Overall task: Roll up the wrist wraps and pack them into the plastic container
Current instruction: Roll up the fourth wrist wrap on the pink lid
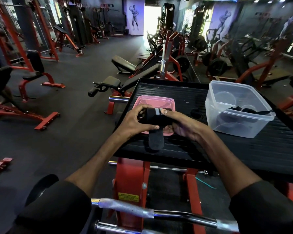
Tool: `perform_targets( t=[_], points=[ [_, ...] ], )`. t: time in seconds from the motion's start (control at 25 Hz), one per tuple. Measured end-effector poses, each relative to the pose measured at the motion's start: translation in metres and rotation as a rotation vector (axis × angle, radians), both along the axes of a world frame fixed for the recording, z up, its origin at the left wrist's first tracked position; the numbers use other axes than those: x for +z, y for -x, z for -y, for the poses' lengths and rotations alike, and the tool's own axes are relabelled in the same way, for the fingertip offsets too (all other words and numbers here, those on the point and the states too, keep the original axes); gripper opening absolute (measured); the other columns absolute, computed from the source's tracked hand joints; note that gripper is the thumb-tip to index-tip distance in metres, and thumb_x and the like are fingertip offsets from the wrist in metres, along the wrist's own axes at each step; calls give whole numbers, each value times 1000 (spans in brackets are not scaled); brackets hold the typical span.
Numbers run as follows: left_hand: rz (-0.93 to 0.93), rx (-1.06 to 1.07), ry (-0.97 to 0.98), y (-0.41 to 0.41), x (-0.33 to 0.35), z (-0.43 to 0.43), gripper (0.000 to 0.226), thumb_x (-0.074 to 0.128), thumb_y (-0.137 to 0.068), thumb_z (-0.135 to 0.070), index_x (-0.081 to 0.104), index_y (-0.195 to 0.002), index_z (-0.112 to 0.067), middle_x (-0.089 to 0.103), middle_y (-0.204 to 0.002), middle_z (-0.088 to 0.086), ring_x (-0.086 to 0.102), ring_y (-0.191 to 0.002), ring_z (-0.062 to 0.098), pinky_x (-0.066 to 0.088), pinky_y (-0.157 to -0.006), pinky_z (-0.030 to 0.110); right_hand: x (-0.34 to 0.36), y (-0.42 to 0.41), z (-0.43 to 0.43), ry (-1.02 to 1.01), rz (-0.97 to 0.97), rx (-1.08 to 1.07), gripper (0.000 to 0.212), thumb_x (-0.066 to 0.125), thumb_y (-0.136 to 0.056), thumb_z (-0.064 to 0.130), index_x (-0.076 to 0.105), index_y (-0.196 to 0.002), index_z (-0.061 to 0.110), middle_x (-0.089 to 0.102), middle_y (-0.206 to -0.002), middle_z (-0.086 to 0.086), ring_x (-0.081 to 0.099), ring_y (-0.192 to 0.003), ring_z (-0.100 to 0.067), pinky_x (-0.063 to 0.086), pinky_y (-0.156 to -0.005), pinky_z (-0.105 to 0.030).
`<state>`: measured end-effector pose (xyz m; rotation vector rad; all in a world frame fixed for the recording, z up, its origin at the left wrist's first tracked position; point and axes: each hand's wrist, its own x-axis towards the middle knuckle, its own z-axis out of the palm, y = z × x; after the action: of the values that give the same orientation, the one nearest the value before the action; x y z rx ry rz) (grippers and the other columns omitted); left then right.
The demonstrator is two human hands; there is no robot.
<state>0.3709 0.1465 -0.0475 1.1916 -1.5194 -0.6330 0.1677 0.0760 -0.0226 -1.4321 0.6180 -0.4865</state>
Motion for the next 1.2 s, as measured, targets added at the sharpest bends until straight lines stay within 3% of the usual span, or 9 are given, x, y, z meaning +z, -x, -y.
perform_targets(
  t=[0.16, 0.32, 0.48, 0.6, 0.68, 0.76, 0.88, 1.04, 1.2],
  points=[
    [-85, -40, -120, 0, 3, 0, 67, 86, -71, 0, 57, -129, -17, 64, -118, -8, 61, -112, 5, 53, -98, 28, 0, 1, -3, -16, 116, -157, 33, 78, -85, 22, 67, -116, 16, 74, -98, 0, 68, -80, -12, 52, -67, -29],
    [-328, -312, -446, -2, 7, -3, 50, 68, -92, -9, 50, -138, -21, 65, -135, 4, 60, -128, 19, 51, -104, 30, -3, 1, -2, 72, 200, -245, 53, 84, -74, 6, 64, -123, 6, 73, -103, -4, 68, -95, -17, 55, -75, -27],
    [-404, -397, -503, -5, 7, 2, 62, 67, -92, -24, 41, -147, -13, 59, -141, 17, 59, -128, 36, 43, -112, 48, -3, 7, -1, 276, 232, -240, 53, 87, -65, -1, 68, -114, 8, 70, -105, -8, 66, -102, -20, 56, -89, -33],
    [-360, -262, -432, -4, 2, 3, 66, 82, -81, -20, 50, -138, -15, 61, -136, 16, 61, -126, 31, 45, -110, 52, -6, 4, -1, 423, 197, -214, 59, 88, -63, -6, 67, -116, 9, 66, -123, -18, 62, -118, -28, 53, -99, -39],
    [-258, -113, -294, -1, 2, 2, 64, 89, -73, -16, 57, -128, -18, 64, -130, 7, 59, -126, 23, 49, -107, 40, -3, 3, -2, 402, 224, -194, 62, 83, -61, -13, 67, -115, 11, 64, -127, -20, 60, -123, -30, 53, -99, -38],
    [-212, -45, -177, 4, 5, 2, 60, 89, -71, -5, 58, -119, -21, 64, -121, -2, 58, -121, 13, 51, -96, 23, 2, 4, -1, 171, 272, -143, 67, 76, -61, -17, 65, -118, 16, 66, -115, -14, 64, -108, -25, 55, -88, -34],
    [-195, 16, -58, 8, 8, 1, 63, 89, -67, 2, 56, -113, -25, 63, -112, -13, 60, -106, -5, 50, -85, 14, 6, 3, 3, -127, 237, -41, 64, 75, -69, -8, 60, -125, 20, 64, -107, -8, 62, -91, -21, 47, -78, -38],
    [-29, 25, 45, 3, 2, 2, 69, 93, -65, -12, 54, -120, -27, 61, -119, -16, 60, -114, -1, 49, -95, 18, 11, -3, -2, -208, 202, -82, 33, 74, -81, 16, 66, -113, 19, 66, -101, -4, 61, -88, -15, 44, -82, -33],
    [90, 83, 113, 3, 2, 5, 70, 94, -66, -23, 53, -123, -30, 60, -122, -17, 60, -117, 5, 51, -101, 26, 11, -15, -8, -69, 89, -265, 34, 78, -86, 25, 66, -116, 17, 71, -94, 0, 63, -89, -18, 46, -76, -36]
  ],
)
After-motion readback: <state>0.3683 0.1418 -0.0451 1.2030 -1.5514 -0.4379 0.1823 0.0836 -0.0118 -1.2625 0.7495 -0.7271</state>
